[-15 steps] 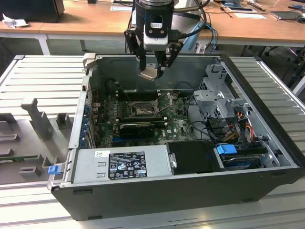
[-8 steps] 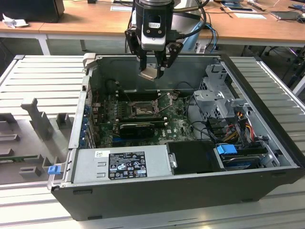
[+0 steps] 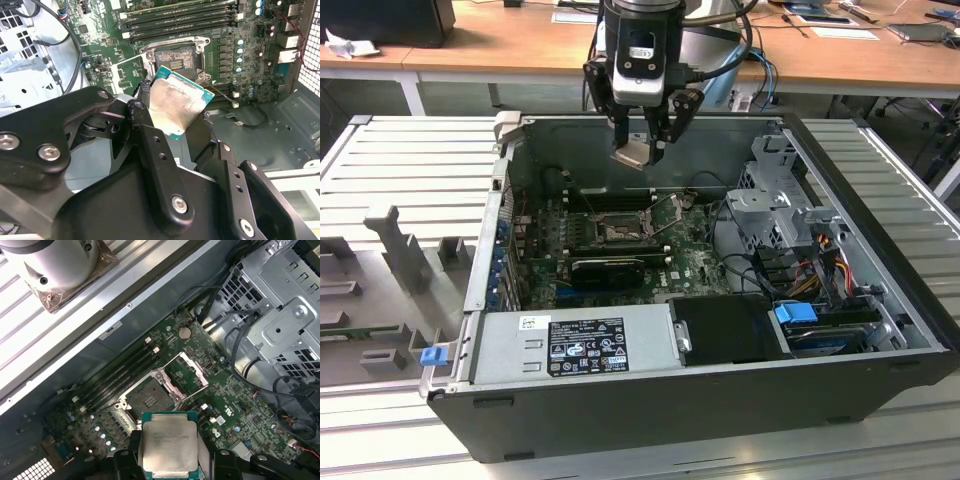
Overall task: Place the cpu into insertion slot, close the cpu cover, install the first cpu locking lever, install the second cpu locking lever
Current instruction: 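Place the cpu into insertion slot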
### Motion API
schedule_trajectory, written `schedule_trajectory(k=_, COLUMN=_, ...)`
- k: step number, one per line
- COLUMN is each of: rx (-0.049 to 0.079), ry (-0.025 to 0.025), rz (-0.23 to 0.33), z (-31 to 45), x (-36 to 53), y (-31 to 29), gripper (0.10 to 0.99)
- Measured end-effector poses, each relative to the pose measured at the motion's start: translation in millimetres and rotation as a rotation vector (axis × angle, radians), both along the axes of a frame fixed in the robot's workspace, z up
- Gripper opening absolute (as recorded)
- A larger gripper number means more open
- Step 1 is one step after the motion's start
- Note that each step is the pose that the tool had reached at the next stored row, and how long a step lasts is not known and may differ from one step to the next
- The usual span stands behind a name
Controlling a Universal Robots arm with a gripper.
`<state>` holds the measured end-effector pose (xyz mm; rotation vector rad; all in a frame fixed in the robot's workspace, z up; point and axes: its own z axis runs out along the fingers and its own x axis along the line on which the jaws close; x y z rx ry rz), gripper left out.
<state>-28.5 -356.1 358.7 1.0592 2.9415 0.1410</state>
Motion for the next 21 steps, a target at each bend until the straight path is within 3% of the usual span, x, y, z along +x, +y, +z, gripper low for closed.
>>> schedule_trajectory(k=7, rx=0.000, ry=0.0000, rz=-0.035, z=0.0, x=0.0, y=0.0, gripper=0.529)
schedule_trajectory(k=13, rx=0.000, ry=0.0000, rz=-0.104, z=0.0, x=0.0, y=0.0, gripper=0.529)
schedule_trajectory(k=18, rx=0.000, ry=0.0000, rz=-0.199, z=-0.3, x=0.0, y=0.0, gripper=0.529)
schedule_trajectory(k=21, rx=0.000, ry=0.0000, rz=-0.209, z=-2.1, x=0.0, y=0.0, gripper=0.529)
